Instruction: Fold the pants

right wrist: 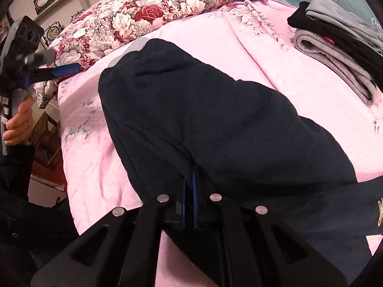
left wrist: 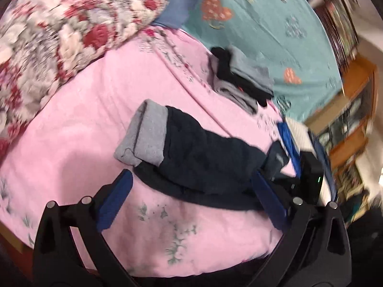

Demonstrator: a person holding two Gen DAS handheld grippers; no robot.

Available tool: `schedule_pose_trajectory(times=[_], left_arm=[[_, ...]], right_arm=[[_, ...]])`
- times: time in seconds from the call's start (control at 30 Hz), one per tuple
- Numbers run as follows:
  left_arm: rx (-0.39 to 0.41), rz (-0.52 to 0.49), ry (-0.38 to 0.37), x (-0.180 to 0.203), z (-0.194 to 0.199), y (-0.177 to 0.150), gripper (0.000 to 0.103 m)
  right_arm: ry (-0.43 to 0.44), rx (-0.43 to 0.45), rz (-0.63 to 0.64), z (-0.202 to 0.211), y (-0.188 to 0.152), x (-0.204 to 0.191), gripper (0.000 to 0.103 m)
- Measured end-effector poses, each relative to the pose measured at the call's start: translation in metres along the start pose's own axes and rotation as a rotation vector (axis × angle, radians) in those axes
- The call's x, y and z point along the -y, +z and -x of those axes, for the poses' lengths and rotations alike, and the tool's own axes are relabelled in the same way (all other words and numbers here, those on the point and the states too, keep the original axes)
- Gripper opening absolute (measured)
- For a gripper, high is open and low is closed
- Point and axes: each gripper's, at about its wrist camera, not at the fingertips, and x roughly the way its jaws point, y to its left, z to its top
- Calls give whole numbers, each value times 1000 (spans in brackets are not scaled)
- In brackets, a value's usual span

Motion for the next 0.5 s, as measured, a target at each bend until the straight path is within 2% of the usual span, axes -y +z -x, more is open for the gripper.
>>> schedule_pose_trajectory(times=[0.07,0.1,0.17,0.23,0.4,0.5], left_arm=[[9,104,8,-6,-2,5,101],[5,187,20,-10,-9,10,101],[-14,250,37,-11,-21,16,99],[-31,284,76,-10,-34,18,99],[-102,320,93,-8,-62,15,99],[-109,322,111,-7,-70,14,99]], right_arm=[[30,4,-29,-1,-1,5,5],[46,4,-45,-1,-1,8,5],[68,4,-65,0,-1,11,5],[74,6,-70,1,-2,11,5],[49,14,-46,3,-2,4,5],[45,18,-41,3,-2,3,5]])
